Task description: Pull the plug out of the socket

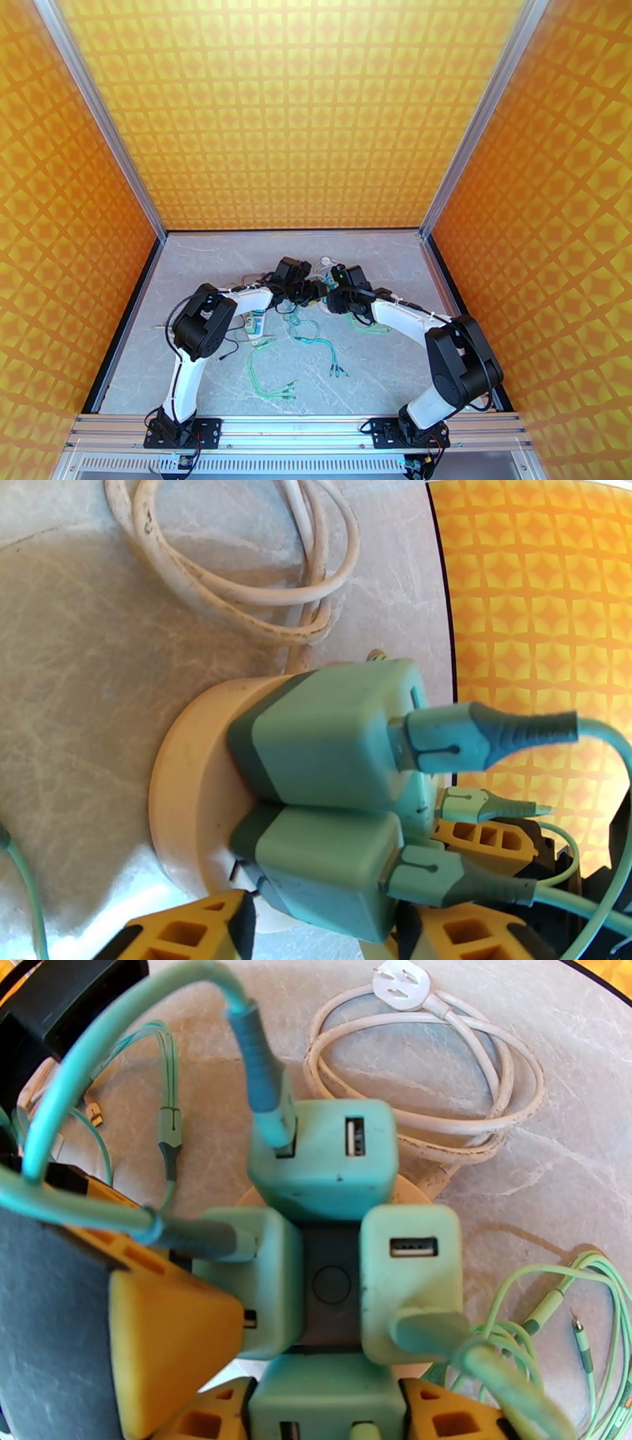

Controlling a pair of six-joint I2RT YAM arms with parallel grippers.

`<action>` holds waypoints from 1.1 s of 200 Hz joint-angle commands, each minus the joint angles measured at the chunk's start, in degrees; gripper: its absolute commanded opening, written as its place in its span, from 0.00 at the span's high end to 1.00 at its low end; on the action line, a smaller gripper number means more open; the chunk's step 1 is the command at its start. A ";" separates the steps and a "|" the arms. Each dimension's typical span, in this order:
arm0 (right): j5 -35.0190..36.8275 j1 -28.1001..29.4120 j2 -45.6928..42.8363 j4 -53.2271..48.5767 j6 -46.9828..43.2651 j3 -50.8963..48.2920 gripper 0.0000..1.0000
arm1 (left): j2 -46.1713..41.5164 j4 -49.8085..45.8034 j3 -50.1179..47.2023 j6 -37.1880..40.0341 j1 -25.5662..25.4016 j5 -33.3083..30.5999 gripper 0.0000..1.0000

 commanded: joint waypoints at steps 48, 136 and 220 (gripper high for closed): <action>2.58 6.04 0.18 -0.75 -2.93 2.37 0.73 | 4.59 -12.13 0.09 2.48 -0.73 -6.68 0.51; -8.17 -2.14 -0.07 -0.54 3.65 5.73 0.75 | 4.69 -15.74 -0.68 4.72 -1.03 -9.08 0.51; -3.16 -1.95 -4.24 -4.83 2.06 6.15 0.75 | 5.13 -18.32 0.92 5.73 -1.01 -9.91 0.51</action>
